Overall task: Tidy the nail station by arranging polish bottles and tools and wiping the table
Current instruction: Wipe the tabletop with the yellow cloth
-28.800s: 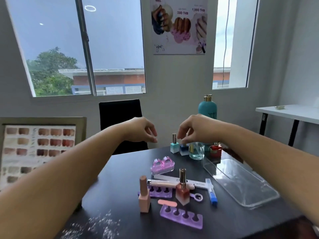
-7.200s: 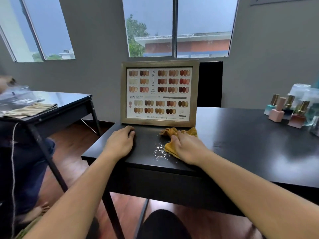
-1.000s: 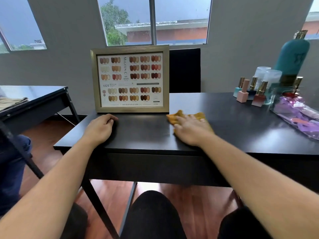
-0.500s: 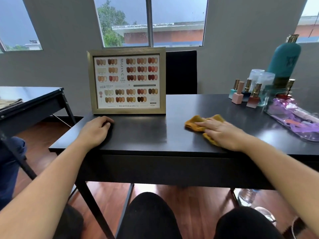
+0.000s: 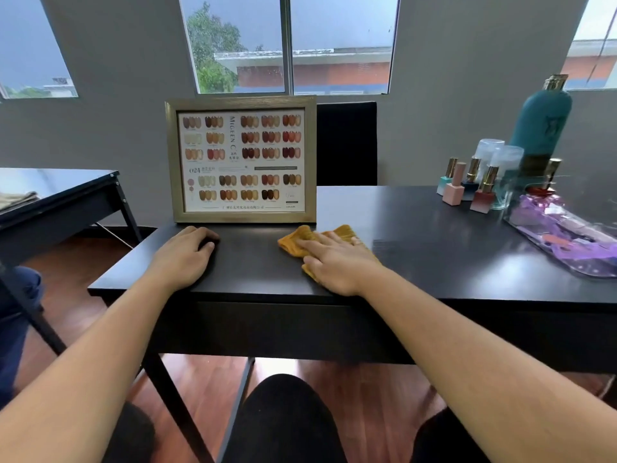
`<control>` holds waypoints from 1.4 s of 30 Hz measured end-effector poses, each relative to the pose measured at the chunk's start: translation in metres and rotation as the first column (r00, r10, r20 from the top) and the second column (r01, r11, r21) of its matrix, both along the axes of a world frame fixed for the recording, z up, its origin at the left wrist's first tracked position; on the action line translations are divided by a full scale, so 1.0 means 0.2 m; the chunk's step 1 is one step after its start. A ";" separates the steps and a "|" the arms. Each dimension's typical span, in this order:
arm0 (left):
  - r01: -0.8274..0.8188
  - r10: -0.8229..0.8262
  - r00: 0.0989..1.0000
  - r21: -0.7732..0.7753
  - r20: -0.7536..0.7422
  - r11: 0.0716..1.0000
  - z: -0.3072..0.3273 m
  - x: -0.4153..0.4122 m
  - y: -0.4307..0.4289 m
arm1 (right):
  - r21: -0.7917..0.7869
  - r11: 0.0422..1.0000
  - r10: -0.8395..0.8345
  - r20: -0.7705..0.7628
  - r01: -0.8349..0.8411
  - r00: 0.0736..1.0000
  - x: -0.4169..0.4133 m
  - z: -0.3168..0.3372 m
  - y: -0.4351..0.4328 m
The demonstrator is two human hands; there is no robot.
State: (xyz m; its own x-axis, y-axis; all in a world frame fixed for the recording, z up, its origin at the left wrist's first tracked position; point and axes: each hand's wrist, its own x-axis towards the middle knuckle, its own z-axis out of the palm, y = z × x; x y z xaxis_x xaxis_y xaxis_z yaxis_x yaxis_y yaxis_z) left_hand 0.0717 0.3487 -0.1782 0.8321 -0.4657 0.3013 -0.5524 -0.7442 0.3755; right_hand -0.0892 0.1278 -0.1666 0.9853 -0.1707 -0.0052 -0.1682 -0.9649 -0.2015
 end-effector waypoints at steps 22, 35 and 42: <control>-0.042 0.043 0.999 0.007 -0.012 0.999 0.00 0.00 -0.01 | -0.047 0.985 -0.165 0.012 0.166 0.986 -0.09 0.01 -0.09; 0.107 -0.092 0.993 -0.240 0.073 0.965 0.13 -0.36 -0.26 | 0.514 0.858 -0.236 0.378 0.009 0.895 -0.21 0.11 -0.22; 0.069 -0.042 0.995 0.297 -0.095 0.953 0.13 -0.71 -0.81 | 0.420 0.887 -0.322 0.268 0.190 0.908 -0.31 0.00 -0.37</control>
State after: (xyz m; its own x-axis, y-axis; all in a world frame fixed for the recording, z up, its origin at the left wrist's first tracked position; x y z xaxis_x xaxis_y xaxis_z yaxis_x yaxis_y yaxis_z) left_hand -0.0709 0.1874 -0.1522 0.8190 -0.5696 0.0692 -0.5714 -0.7987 0.1885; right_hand -0.1502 0.0541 -0.1662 0.8642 -0.4667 0.1878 -0.2613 -0.7355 -0.6251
